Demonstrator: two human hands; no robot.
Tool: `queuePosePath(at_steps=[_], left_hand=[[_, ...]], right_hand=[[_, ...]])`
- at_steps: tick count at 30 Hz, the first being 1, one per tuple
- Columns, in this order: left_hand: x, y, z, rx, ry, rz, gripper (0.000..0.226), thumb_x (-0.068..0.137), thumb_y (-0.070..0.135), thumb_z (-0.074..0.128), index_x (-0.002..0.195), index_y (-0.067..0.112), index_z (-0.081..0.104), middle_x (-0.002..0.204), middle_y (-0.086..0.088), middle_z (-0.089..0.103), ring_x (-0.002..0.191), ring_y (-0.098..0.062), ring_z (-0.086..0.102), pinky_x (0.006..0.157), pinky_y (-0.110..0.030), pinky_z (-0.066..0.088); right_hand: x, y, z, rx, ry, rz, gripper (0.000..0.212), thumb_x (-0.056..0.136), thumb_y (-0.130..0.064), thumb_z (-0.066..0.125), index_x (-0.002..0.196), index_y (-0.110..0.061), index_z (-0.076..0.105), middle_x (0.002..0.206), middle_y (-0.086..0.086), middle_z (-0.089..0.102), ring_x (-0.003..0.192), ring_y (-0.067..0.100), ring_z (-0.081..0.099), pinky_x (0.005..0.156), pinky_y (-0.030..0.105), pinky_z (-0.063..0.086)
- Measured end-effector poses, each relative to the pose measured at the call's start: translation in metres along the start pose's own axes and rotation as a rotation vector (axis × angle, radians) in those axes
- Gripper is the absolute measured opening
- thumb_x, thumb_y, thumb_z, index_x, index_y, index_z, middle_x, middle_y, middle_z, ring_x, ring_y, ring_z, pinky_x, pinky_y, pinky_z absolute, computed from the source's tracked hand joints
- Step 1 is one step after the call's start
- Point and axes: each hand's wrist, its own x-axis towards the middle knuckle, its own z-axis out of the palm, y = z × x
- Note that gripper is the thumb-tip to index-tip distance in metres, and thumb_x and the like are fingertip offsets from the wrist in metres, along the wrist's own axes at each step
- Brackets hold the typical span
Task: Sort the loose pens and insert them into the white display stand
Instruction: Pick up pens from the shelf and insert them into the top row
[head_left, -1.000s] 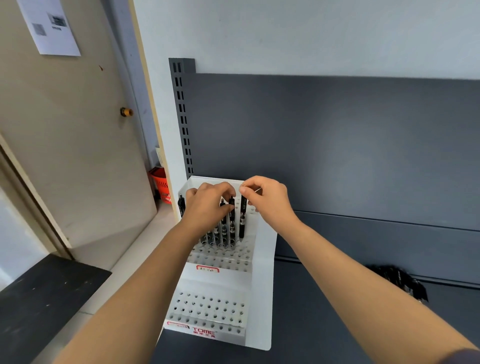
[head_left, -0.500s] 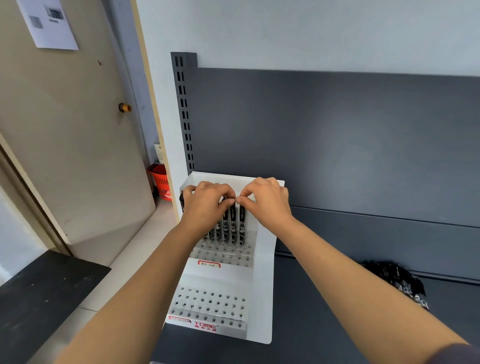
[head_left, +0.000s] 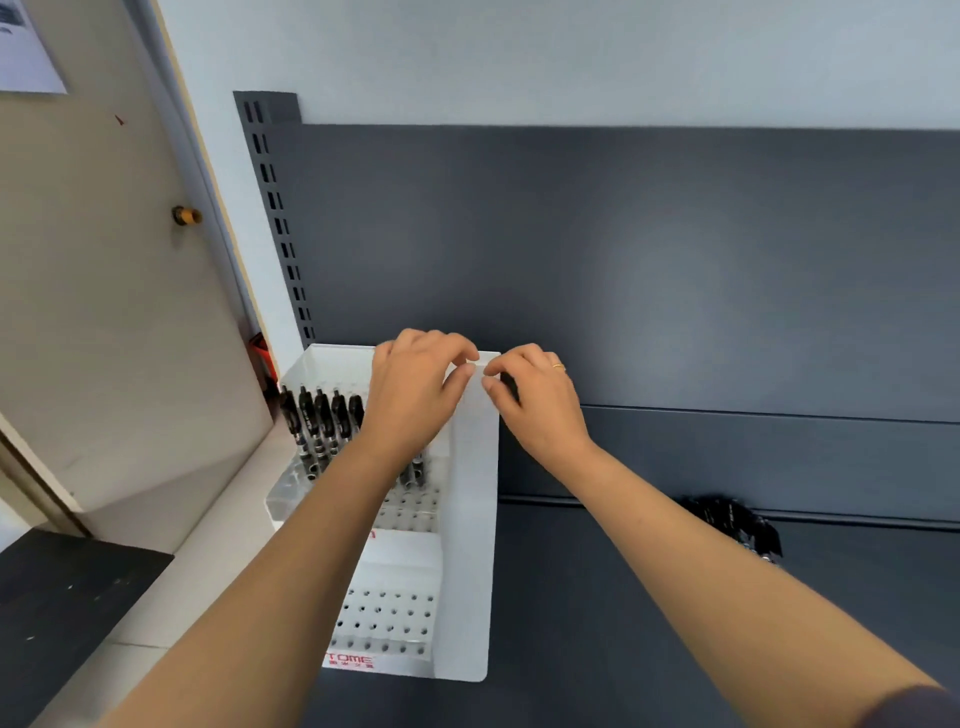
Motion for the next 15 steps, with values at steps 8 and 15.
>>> queuePosePath(at_steps=[8,15], left_hand=[[0.011,0.098,0.090,-0.091,-0.265,0.131,0.014,0.093,0.026,0.050,0.100,0.022,0.062,0.092,0.006,0.061,0.090,-0.017,0.051,0.081,-0.032,0.041],[0.000,0.165,0.168,-0.092,-0.479,0.108,0.016,0.094,0.028,0.048,0.103,0.024,0.061,0.098,0.007,0.062,0.095,-0.015,0.052,0.082,-0.030,0.040]], right_hand=[[-0.039,0.119,-0.068,0.002,-0.220,0.194,0.017,0.094,-0.026,0.052,0.106,-0.021,0.064,0.101,-0.002,0.061,0.090,0.015,0.057,0.078,0.035,0.049],[-0.080,0.215,-0.114,0.002,-0.475,0.397,0.016,0.092,-0.025,0.054,0.101,-0.022,0.066,0.101,-0.002,0.068,0.098,0.016,0.061,0.086,0.033,0.050]])
